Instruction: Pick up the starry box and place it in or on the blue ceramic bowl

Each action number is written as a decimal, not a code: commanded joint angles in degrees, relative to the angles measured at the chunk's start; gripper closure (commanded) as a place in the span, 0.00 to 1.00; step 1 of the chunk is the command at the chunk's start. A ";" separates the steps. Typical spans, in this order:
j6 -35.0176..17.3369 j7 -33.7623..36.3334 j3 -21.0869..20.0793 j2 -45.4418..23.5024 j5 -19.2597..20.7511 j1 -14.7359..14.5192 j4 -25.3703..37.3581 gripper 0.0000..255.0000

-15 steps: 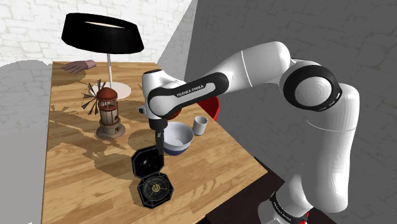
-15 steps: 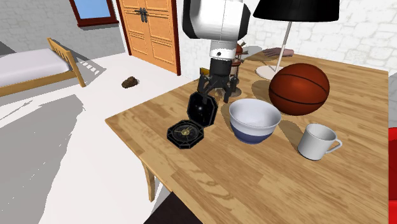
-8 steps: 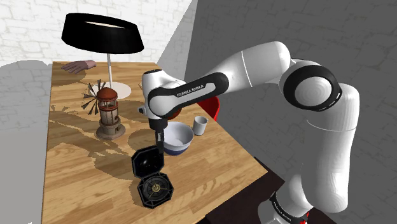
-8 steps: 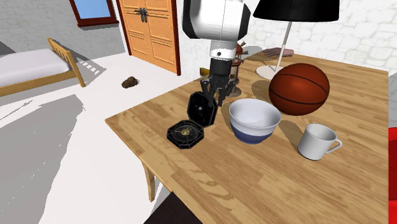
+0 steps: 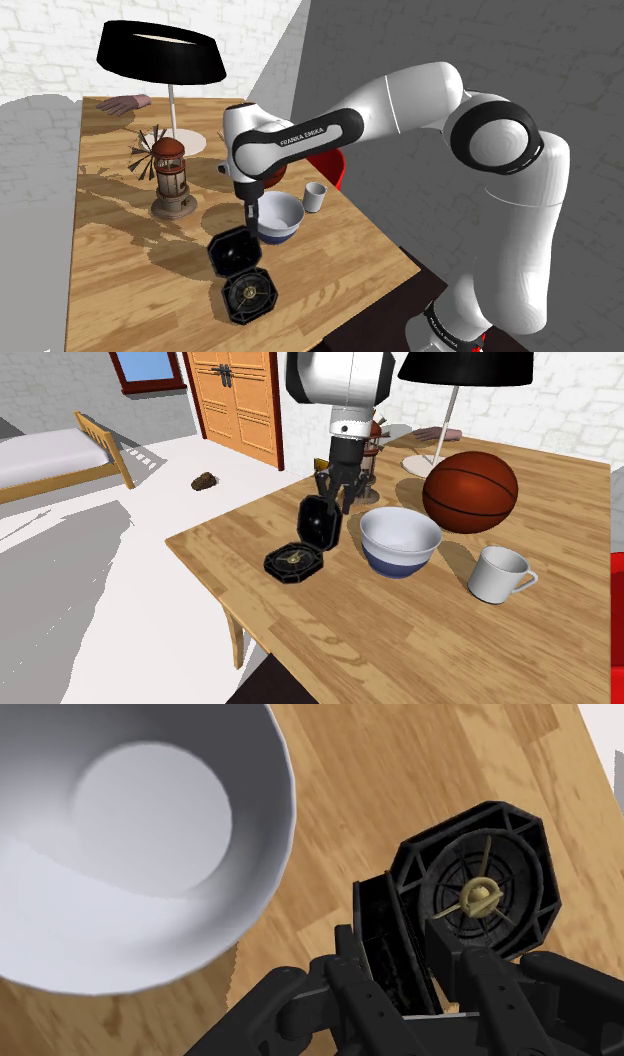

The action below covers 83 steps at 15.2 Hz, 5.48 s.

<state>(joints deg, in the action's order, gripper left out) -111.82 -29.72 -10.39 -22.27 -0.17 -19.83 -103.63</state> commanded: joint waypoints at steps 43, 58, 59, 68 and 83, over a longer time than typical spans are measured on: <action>31.68 -11.81 4.26 0.41 1.25 7.71 30.97 1.00; 35.88 -20.51 6.99 -9.60 2.92 13.27 45.24 1.00; 34.88 -20.49 6.98 -9.26 2.90 13.31 43.90 1.00; 26.92 -20.31 6.96 -7.62 2.81 13.57 34.30 1.00; 20.50 -20.16 6.99 -7.67 2.83 13.69 27.92 1.00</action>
<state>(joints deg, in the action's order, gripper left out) -91.46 -49.89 -3.28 -29.77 2.75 -6.02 -75.33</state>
